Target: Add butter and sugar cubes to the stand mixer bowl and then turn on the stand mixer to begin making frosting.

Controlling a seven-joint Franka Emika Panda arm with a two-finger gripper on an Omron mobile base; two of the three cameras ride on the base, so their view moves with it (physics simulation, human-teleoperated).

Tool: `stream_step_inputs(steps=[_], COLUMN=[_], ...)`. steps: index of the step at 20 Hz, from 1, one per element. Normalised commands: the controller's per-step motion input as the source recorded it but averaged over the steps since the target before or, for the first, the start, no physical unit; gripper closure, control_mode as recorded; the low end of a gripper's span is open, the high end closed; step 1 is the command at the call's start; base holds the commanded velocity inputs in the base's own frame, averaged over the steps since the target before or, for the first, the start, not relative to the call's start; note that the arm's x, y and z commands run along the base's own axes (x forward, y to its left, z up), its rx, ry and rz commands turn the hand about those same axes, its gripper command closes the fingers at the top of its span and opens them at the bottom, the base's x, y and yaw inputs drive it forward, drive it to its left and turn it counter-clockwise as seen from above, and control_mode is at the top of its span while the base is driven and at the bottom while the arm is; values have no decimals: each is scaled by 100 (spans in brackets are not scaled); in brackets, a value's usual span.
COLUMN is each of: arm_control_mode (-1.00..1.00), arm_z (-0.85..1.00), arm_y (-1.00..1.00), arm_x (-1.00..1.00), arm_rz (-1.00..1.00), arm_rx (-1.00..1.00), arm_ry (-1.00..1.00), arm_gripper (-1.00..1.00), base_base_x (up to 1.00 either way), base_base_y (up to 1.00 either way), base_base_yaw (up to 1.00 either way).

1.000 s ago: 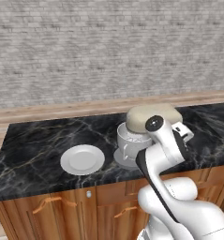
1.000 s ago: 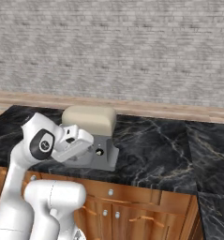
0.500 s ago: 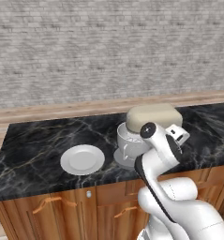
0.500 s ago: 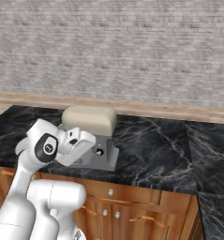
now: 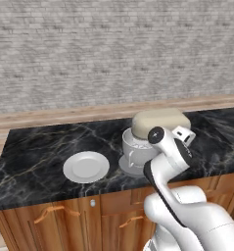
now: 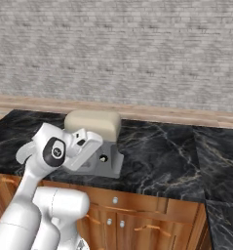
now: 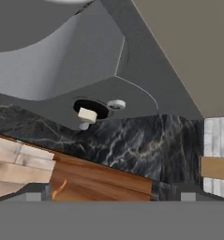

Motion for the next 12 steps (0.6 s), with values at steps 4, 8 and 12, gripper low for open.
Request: stream_step_inputs(steps=[4,8,12], arm_control_mode=[-100,-100,-100], arm_z=[-53,-72,-88], arm_y=[-12,-28,-17], arm_x=[4,1,14], arm_rz=[10,8,5], arm_rx=[-9,-8,-7], arm_ry=[-8,-8,-2], arm_gripper=[-100,-100,-100], base_base_x=[0,0,0], base_base_y=[0,0,0], base_base_yaw=[0,0,0])
